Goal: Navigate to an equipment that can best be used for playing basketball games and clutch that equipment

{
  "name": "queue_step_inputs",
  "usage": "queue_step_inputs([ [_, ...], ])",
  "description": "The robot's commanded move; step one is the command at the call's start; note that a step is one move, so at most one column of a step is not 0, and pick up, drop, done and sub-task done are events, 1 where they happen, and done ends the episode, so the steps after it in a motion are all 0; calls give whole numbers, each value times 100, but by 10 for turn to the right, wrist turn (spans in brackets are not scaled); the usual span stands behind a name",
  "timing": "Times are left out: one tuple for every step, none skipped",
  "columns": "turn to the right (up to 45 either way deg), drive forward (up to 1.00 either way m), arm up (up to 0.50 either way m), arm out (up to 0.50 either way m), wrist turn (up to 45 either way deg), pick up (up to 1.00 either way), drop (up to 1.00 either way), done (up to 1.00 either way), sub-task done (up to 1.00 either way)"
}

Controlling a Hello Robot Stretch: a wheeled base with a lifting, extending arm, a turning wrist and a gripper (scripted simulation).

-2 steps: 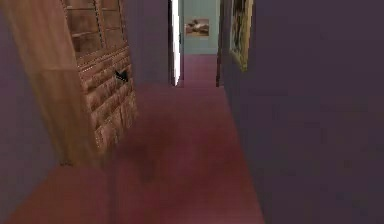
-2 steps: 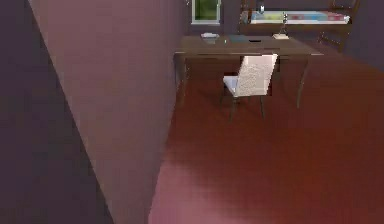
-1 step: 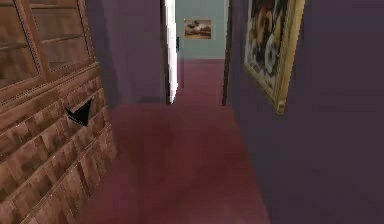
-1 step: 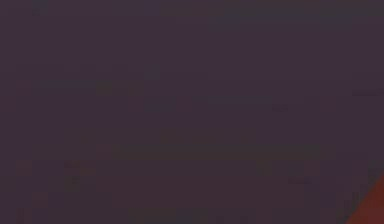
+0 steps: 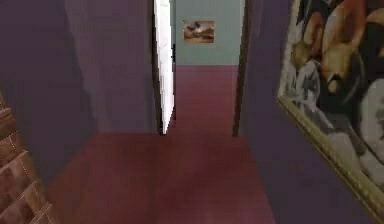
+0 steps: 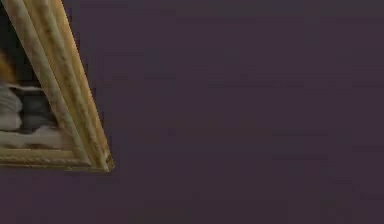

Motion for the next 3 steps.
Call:
queue_step_inputs([
  [0, 100, 0, 0, 0, 0, 0, 0, 0],
  [0, 100, 0, 0, 0, 0, 0, 0, 0],
  [30, 0, 0, 0, 0, 0, 0, 0, 0],
])
